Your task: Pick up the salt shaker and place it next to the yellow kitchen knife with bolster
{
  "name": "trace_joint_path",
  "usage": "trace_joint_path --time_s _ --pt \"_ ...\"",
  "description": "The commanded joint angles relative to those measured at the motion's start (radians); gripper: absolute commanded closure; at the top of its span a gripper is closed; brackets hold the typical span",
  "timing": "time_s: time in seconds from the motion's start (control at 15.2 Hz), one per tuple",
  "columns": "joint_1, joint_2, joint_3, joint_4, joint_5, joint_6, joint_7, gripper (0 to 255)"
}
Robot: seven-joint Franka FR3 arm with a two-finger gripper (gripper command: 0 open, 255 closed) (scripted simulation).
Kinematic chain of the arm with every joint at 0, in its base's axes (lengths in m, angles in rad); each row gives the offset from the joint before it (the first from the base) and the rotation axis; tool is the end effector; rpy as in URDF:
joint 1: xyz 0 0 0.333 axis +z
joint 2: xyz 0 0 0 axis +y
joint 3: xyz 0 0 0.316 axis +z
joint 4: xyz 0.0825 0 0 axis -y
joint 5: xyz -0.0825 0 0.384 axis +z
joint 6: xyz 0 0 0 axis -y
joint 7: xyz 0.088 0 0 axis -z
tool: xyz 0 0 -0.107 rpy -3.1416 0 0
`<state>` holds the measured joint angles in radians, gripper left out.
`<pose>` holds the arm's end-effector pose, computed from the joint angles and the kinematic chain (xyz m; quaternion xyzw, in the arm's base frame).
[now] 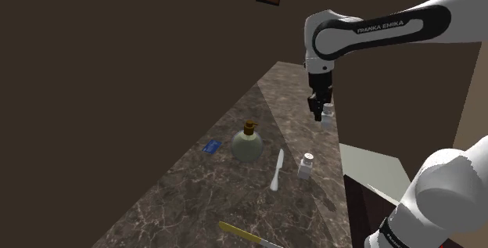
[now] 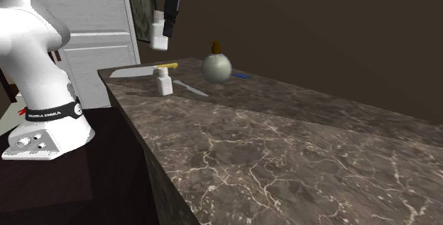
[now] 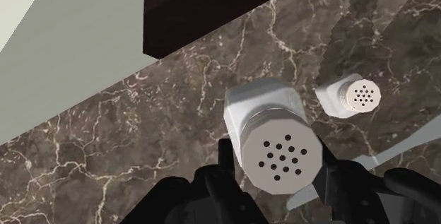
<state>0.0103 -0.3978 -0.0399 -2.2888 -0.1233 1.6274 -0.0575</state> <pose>0.4009 -0.0255 0.4879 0.9895 0.0279 -0.1333 0.0473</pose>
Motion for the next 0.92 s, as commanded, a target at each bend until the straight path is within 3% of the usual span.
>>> trace_joint_path --time_s 0.0,0.86 --pt "0.020 -0.043 0.031 -0.034 0.024 -0.014 0.043 255" --pt "0.168 -0.277 0.248 -0.192 0.239 -0.097 0.314 255"
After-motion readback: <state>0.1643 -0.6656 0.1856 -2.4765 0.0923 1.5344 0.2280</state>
